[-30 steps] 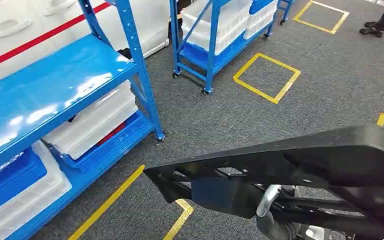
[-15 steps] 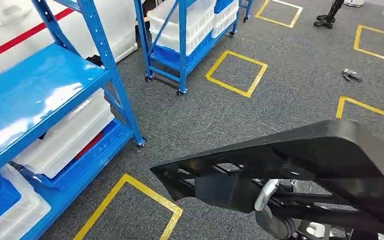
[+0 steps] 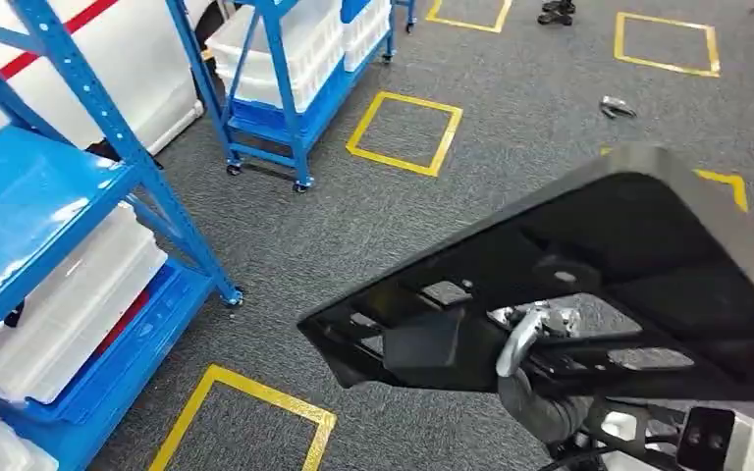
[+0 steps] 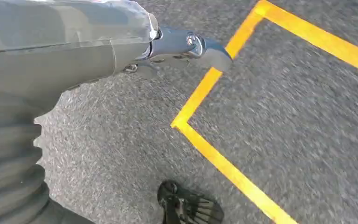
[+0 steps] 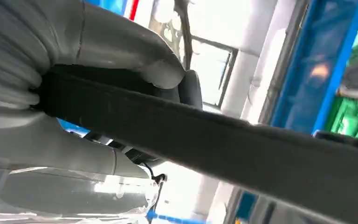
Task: Take the parts from the cabinet and place them on the table.
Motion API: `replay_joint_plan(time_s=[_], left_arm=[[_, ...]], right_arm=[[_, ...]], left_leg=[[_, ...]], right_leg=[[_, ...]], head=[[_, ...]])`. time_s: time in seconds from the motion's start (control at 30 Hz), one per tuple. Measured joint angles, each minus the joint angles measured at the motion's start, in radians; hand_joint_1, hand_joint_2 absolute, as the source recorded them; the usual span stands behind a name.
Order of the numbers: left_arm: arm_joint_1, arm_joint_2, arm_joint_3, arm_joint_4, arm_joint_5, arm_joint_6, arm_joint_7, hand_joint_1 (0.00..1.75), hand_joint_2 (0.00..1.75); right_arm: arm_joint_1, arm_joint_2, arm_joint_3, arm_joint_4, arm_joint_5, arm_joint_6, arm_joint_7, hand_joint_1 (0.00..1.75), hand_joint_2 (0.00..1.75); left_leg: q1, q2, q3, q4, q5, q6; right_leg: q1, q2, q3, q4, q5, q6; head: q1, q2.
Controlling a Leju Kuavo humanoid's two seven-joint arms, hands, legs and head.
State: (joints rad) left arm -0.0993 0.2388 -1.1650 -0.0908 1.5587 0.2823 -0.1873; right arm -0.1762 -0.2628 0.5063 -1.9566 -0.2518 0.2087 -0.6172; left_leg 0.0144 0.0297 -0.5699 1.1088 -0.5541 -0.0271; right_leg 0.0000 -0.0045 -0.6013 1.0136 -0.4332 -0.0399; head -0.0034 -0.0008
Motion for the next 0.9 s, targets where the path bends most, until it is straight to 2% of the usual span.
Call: replay_joint_plan(time_s=[0.03, 0.07, 0.1, 0.13, 0.17, 0.2, 0.23, 0.27, 0.3, 0.33, 0.4, 0.43, 0.47, 0.5, 0.53, 0.57, 0.6, 0.63, 0.67, 0.7, 0.73, 0.77, 0.8, 0.83, 0.9], left_arm=[[0.004, -0.002, 0.0, 0.0, 0.0, 0.002, 0.0, 0.0, 1.75], [0.007, -0.004, 0.0, 0.0, 0.0, 0.005, 0.0, 0.0, 1.75], [0.01, -0.007, 0.0, 0.0, -0.001, 0.006, 0.001, 0.0, 1.75], [0.011, -0.01, 0.0, 0.0, -0.001, 0.006, 0.001, 0.0, 1.75], [0.01, -0.014, 0.0, 0.0, -0.001, 0.004, 0.003, 0.0, 1.75], [0.01, -0.017, 0.0, 0.0, -0.001, 0.004, 0.003, 0.0, 1.75], [0.009, -0.019, 0.0, 0.0, -0.001, 0.003, 0.003, 0.0, 1.75], [0.011, -0.019, 0.0, 0.0, -0.001, 0.001, 0.004, 0.0, 1.75], [0.011, -0.021, 0.0, 0.0, -0.001, -0.001, 0.006, 0.0, 1.75], [0.01, -0.022, 0.0, 0.0, -0.001, -0.004, 0.011, 0.0, 1.75], [0.007, -0.027, 0.0, -0.001, -0.001, -0.01, 0.02, 0.0, 1.75], [0.006, -0.032, -0.001, -0.001, -0.002, -0.016, 0.024, 0.0, 1.75], [0.005, -0.033, -0.003, -0.001, -0.003, -0.021, 0.024, 0.0, 1.75], [0.007, -0.036, -0.004, -0.001, -0.007, -0.024, 0.025, 0.0, 1.75], [0.012, -0.038, -0.007, -0.001, -0.01, -0.026, 0.025, 0.0, 1.75], [0.016, -0.04, -0.011, -0.001, -0.01, -0.028, 0.024, 0.0, 1.75], [0.02, -0.042, -0.012, -0.001, -0.01, -0.033, 0.024, 0.0, 1.75], [0.021, -0.043, -0.013, -0.001, -0.009, -0.036, 0.022, 0.0, 1.75], [0.02, -0.045, -0.013, -0.001, -0.008, -0.037, 0.018, 0.0, 1.75], [0.02, -0.046, -0.013, -0.001, -0.002, -0.037, 0.013, 0.0, 1.75], [0.02, -0.049, -0.013, -0.001, -0.001, -0.037, 0.006, 0.0, 1.75], [0.02, -0.051, -0.013, -0.001, 0.0, -0.037, 0.0, 0.0, 1.75], [0.021, -0.053, -0.013, -0.001, 0.0, -0.037, -0.006, 0.0, 1.75], [0.021, -0.054, -0.013, -0.001, 0.001, -0.037, -0.015, 0.0, 1.75], [0.019, -0.056, -0.013, -0.001, 0.0, -0.036, -0.023, 0.0, 1.75]], right_arm=[[-0.002, 0.0, 0.01, 0.001, 0.0, -0.005, 0.0, 1.62, 1.75], [0.0, -0.002, 0.018, 0.001, 0.003, -0.009, 0.0, 1.62, 1.75], [0.004, -0.003, 0.027, 0.002, 0.012, -0.013, 0.0, 1.62, 1.75], [0.008, -0.004, 0.035, 0.002, 0.021, -0.014, 0.0, 1.62, 1.75], [0.012, -0.004, 0.042, 0.002, 0.03, -0.015, -0.002, 1.62, 1.75], [0.013, -0.004, 0.047, 0.002, 0.034, -0.016, -0.002, 1.62, 1.75], [0.014, -0.004, 0.052, 0.002, 0.037, -0.018, -0.002, 1.62, 1.75], [0.014, -0.004, 0.056, 0.002, 0.041, -0.02, -0.003, 1.62, 1.75], [0.013, -0.004, 0.059, 0.002, 0.048, -0.023, -0.004, 1.62, 1.75], [0.018, -0.004, 0.063, 0.002, 0.057, -0.025, -0.008, 1.62, 1.75], [0.028, -0.001, 0.069, -0.002, 0.088, -0.026, -0.015, 1.62, 1.75], [0.033, 0.002, 0.072, -0.005, 0.106, -0.027, -0.015, 1.62, 1.75], [0.041, 0.007, 0.075, -0.011, 0.121, -0.027, -0.016, 1.62, 1.75], [0.044, 0.011, 0.078, -0.013, 0.135, -0.026, -0.019, 1.62, 1.75], [0.051, 0.016, 0.082, -0.014, 0.148, -0.024, -0.023, 1.62, 1.75], [0.062, 0.02, 0.084, -0.015, 0.158, -0.02, -0.026, 1.62, 1.75], [0.072, 0.027, 0.085, -0.015, 0.166, -0.013, -0.03, 1.62, 1.75], [0.078, 0.032, 0.087, -0.015, 0.173, -0.003, -0.035, 1.62, 1.75], [0.079, 0.039, 0.09, -0.015, 0.178, 0.009, -0.036, 1.62, 1.75], [0.079, 0.04, 0.09, -0.015, 0.181, 0.019, -0.036, 1.62, 1.75], [0.078, 0.047, 0.09, -0.015, 0.182, 0.032, -0.036, 1.62, 1.75], [0.076, 0.052, 0.09, -0.015, 0.183, 0.043, -0.036, 1.62, 1.75], [0.075, 0.058, 0.09, -0.015, 0.185, 0.054, -0.037, 1.62, 1.75], [0.074, 0.062, 0.09, -0.015, 0.185, 0.067, -0.042, 1.62, 1.75], [0.074, 0.066, 0.09, -0.011, 0.185, 0.087, -0.048, 1.62, 1.75]], left_leg=[[0.001, -0.015, -0.042, 0.085, -0.04, -0.001], [0.0, -0.021, -0.084, 0.168, -0.07, -0.003], [0.0, -0.021, -0.112, 0.216, -0.076, -0.003], [0.0, -0.021, -0.117, 0.213, -0.058, -0.002], [0.0, -0.023, -0.102, 0.167, -0.019, 0.0], [0.0, -0.029, -0.068, 0.084, 0.033, 0.003], [0.002, -0.048, -0.028, -0.009, 0.083, 0.006], [0.005, -0.105, -0.006, -0.066, 0.092, 0.009], [0.009, -0.113, 0.002, -0.09, 0.086, 0.009], [0.002, -0.101, 0.003, -0.084, 0.086, 0.01], [-0.003, -0.082, 0.006, -0.086, 0.089, 0.021], [0.008, -0.068, 0.01, -0.1, 0.095, 0.03], [0.004, -0.056, 0.016, -0.107, 0.098, 0.036], [0.003, -0.044, 0.017, -0.108, 0.098, 0.044], [0.001, -0.03, 0.017, -0.107, 0.097, 0.044], [0.0, -0.017, 0.017, -0.107, 0.095, 0.045], [0.0, -0.004, 0.017, -0.106, 0.094, 0.044], [0.0, 0.01, 0.017, -0.106, 0.092, 0.043], [0.0, 0.023, 0.02, -0.106, 0.089, 0.041], [0.0, 0.035, 0.023, -0.106, 0.086, 0.039], [0.0, 0.046, 0.029, -0.105, 0.082, 0.034], [-0.002, 0.056, 0.035, -0.105, 0.078, 0.029], [-0.009, 0.061, 0.035, -0.103, 0.073, 0.021], [-0.008, 0.072, 0.038, -0.103, 0.07, 0.015], [-0.006, 0.093, 0.048, -0.107, 0.066, 0.005]], right_leg=[[0.001, 0.013, 0.0, 0.0, -0.001, -0.001], [0.003, 0.027, 0.0, 0.001, -0.002, -0.003], [0.005, 0.041, 0.0, 0.003, -0.002, -0.003], [0.005, 0.054, 0.001, 0.004, -0.002, -0.003], [0.006, 0.067, 0.001, 0.007, -0.003, -0.003], [0.005, 0.082, 0.002, 0.01, -0.005, -0.002], [0.004, 0.095, 0.004, 0.013, -0.007, 0.001], [0.004, 0.105, 0.0, 0.017, -0.01, 0.005], [0.008, 0.117, -0.006, 0.026, -0.012, 0.009], [0.002, 0.127, -0.01, 0.022, -0.008, 0.016], [-0.004, 0.149, -0.013, 0.017, -0.003, 0.03], [0.0, 0.147, -0.014, 0.023, -0.007, 0.034], [0.004, 0.083, -0.024, 0.047, -0.026, 0.035], [0.004, 0.047, -0.05, 0.101, -0.061, 0.038], [0.002, 0.028, -0.09, 0.179, -0.099, 0.041], [-0.001, 0.02, -0.129, 0.255, -0.13, 0.044], [-0.005, 0.017, -0.159, 0.311, -0.145, 0.047], [-0.01, 0.014, -0.167, 0.323, -0.135, 0.05], [-0.014, 0.01, -0.147, 0.281, -0.101, 0.052], [-0.015, 0.002, -0.108, 0.207, -0.06, 0.053], [-0.015, -0.022, -0.05, 0.102, -0.016, 0.051], [-0.012, -0.066, -0.01, 0.027, -0.008, 0.048], [0.001, -0.079, -0.006, 0.02, -0.017, 0.043], [-0.001, -0.059, -0.009, 0.019, -0.014, 0.036], [0.006, -0.035, -0.01, 0.019, -0.016, 0.027]], head=[[0.0, 0.0], [-0.001, 0.0], [-0.001, 0.0], [-0.001, 0.0], [-0.001, 0.0], [-0.001, 0.0], [-0.001, 0.0], [0.0, 0.0], [0.0, 0.0], [0.0, 0.0], [0.0, 0.0], [0.0, 0.0], [0.001, 0.0], [0.003, 0.0], [0.004, 0.0], [0.003, 0.0], [0.004, 0.0], [0.003, 0.0], [0.004, 0.0], [0.004, 0.0], [0.004, 0.0], [0.004, 0.0], [0.003, 0.0], [0.002, 0.0], [0.003, 0.0]])
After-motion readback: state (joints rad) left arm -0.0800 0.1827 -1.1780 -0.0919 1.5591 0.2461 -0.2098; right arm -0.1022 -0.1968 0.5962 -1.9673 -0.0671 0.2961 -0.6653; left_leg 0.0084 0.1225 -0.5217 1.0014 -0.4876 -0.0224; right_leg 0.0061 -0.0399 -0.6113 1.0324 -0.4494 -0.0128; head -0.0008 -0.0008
